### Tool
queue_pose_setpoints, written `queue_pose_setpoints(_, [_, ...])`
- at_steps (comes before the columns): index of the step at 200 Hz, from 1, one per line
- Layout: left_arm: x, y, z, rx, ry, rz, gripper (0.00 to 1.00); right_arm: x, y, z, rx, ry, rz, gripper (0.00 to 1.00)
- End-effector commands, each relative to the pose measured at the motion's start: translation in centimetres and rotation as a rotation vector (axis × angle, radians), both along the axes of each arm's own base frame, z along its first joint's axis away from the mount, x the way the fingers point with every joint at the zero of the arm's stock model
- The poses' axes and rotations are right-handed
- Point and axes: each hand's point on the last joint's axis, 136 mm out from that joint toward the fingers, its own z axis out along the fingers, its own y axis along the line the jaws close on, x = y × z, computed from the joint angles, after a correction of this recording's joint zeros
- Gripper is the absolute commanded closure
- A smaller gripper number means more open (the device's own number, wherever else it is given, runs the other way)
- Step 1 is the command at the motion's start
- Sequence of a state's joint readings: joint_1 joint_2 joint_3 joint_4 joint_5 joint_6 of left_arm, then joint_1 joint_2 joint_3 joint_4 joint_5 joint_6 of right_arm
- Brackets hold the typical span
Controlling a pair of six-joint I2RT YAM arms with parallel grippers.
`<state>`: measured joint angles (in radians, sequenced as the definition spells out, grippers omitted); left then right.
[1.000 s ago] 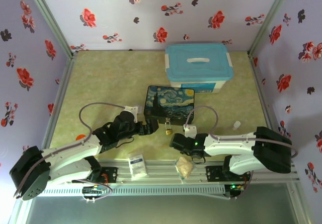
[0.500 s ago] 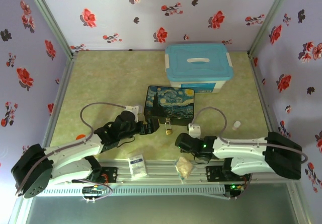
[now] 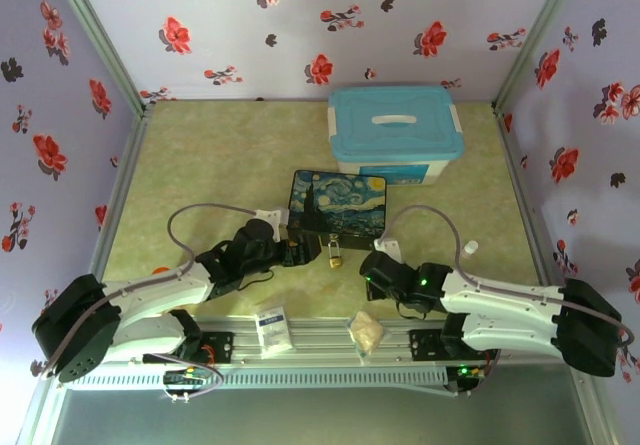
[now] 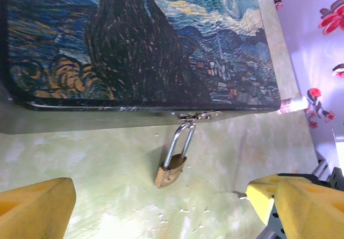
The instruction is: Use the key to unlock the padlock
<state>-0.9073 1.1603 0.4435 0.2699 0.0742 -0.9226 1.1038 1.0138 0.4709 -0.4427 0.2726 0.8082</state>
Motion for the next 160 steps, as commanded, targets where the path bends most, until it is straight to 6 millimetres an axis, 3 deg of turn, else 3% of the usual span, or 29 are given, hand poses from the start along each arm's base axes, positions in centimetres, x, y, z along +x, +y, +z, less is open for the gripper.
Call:
queue_pose_setpoints(1, [-0.2,-1.3,2.1,-0.102,-0.005,-0.023,0.05,0.7,1.8,1.7,0.008,-0.051,0.109,1.0])
queue_pose_setpoints(56, [-0.2,0.0,0.9,-0.036,-0.015,0.004,0.04,0.0,1.6,-2.4,-0.174,0.043,0.103,1.0])
queue_pose_setpoints(124, [0.1,-0.6,1.0,-0.041,-0.017,-0.002,0.04,-1.5,-1.4,-3.5,-0.165,0.048,0.007,1.0])
queue_pose_setpoints(144, [0.2,-0.7,1.0,-0.042,-0.016,0.0,0.03,-1.7,-2.4,-3.4,-0.16,0.059,-0.042,0.91])
queue_pose_setpoints(160, [0.2,-0.7,1.0,-0.041,-0.019,-0.001,0.03,-1.4,-4.2,-3.0,-0.205,0.037,-0.12,0.79])
